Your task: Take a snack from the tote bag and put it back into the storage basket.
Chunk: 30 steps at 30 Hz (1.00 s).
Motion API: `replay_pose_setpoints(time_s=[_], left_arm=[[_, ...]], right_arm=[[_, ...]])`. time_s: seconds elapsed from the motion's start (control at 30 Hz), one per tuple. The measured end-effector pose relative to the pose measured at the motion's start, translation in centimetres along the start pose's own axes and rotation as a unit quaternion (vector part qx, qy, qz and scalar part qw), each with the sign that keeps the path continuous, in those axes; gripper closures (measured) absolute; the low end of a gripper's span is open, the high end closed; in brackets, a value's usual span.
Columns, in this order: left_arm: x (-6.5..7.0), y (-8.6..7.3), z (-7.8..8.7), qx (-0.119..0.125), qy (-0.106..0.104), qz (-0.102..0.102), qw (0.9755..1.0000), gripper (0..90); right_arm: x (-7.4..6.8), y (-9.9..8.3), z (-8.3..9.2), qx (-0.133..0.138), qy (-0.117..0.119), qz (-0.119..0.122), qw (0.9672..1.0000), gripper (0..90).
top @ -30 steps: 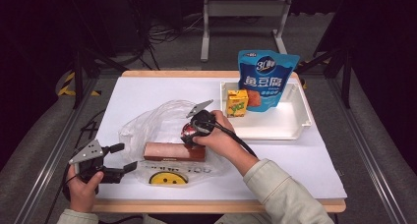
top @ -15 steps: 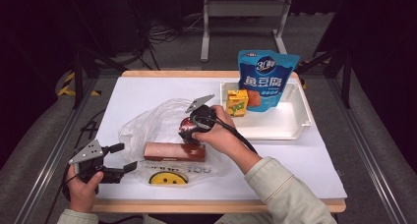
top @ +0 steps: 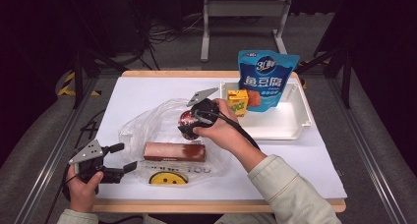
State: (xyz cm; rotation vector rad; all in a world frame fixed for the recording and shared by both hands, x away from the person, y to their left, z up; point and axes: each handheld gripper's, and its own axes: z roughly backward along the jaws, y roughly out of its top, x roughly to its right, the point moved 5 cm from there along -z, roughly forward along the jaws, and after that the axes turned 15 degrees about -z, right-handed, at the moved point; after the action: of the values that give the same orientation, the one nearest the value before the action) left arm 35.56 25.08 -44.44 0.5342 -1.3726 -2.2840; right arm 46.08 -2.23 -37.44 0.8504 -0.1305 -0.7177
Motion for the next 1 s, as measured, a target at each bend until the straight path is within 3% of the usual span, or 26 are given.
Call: replay_pose_setpoints(time_s=[0.53, 1.0], left_arm=[[-0.1, 0.0, 0.0, 0.001, 0.002, 0.002, 1.0000, 13.2], [-0.2, 0.1, -0.3, 0.000, 0.000, 0.001, 1.0000, 13.2]], right_arm=[[0.4, 1.3, 2.9, 0.019, -0.010, 0.004, 0.9998, 25.8], [2.5, 1.0, 6.2, 0.030, -0.032, 0.000, 0.9990, 25.8]])
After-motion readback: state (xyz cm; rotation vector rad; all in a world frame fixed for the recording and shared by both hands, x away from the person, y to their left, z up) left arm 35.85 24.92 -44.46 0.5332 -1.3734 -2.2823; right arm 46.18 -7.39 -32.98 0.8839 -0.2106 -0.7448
